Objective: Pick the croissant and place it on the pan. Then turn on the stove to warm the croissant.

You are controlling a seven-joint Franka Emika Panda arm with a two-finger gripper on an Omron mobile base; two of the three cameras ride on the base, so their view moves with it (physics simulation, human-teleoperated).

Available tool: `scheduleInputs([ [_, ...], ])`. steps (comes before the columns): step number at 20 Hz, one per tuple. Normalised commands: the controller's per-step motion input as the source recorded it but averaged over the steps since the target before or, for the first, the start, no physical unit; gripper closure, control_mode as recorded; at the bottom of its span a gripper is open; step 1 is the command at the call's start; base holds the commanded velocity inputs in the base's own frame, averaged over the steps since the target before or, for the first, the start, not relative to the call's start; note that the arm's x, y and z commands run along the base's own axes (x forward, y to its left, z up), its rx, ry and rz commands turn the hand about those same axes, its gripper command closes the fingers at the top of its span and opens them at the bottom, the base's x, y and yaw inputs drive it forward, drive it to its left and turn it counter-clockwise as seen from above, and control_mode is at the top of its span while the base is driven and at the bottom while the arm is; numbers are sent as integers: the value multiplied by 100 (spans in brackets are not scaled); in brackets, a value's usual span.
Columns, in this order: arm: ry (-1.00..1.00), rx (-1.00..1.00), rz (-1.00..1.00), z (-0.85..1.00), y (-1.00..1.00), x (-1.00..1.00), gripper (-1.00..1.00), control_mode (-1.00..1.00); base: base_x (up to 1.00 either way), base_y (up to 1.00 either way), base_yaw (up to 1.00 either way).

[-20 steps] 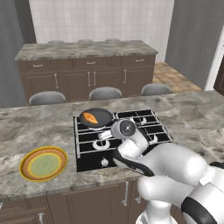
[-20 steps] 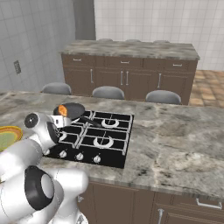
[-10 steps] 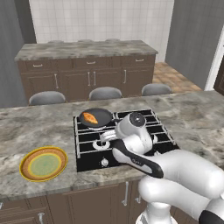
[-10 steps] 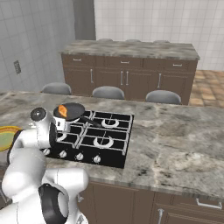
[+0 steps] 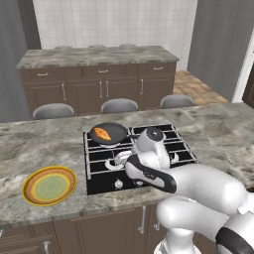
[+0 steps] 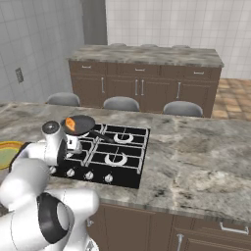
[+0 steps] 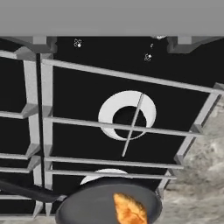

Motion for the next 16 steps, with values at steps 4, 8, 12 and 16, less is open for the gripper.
scheduleInputs([
  [4,44,0,0,-56,-25,-1,-100,-100,0,0,0],
  [8,16,0,0,-13,-4,-1,-100,-100,0,0,0],
  [12,0,0,0,0,0,0,-100,-100,0,0,0],
  [16,7,0,0,-58,0,1,-100,-100,0,0,0],
])
